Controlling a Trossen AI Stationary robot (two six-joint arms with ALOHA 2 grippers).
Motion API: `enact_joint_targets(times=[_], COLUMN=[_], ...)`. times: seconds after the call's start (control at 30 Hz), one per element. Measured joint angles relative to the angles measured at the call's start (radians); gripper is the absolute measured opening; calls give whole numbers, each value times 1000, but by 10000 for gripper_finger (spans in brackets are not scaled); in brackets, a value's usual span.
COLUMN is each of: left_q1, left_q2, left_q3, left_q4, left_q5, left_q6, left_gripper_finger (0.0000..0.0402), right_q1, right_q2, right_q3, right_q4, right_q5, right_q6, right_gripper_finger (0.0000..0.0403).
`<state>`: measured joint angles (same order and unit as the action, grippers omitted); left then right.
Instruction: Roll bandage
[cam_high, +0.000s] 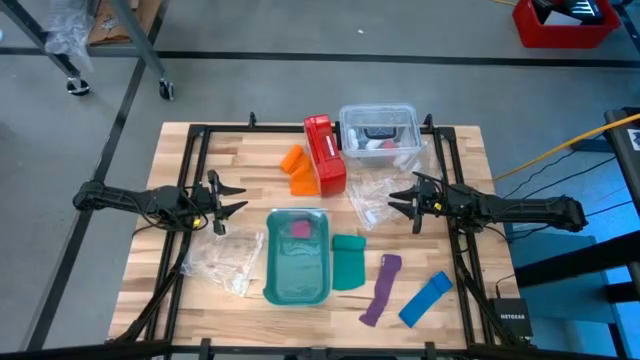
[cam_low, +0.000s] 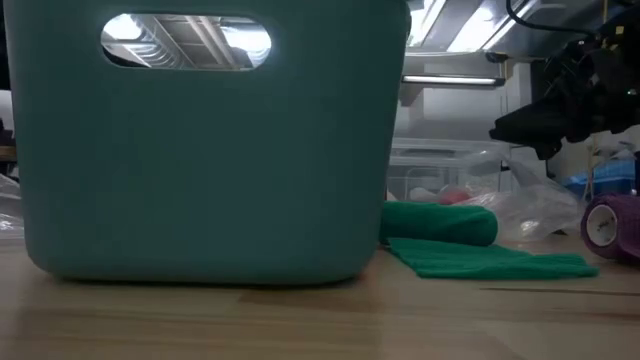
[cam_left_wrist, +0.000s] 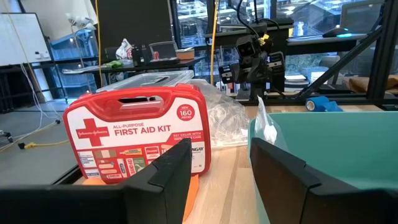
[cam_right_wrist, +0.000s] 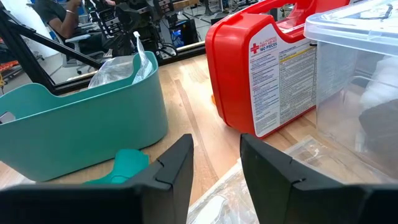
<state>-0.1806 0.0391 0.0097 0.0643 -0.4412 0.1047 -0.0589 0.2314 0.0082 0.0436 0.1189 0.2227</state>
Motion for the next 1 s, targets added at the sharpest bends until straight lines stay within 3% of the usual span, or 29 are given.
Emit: enact_joint_targets(times=[1.0], left_q1=[0], left_q2=[0], left_q3=[0], left_q4=[0], left_q5=[0], left_q6=[0], left_gripper_finger=[157], right_q1=[0], right_q2=[0], right_q3=[0], right_q4=[7], right_q5=[-6], right_q6=[0], right_gripper_finger=[136])
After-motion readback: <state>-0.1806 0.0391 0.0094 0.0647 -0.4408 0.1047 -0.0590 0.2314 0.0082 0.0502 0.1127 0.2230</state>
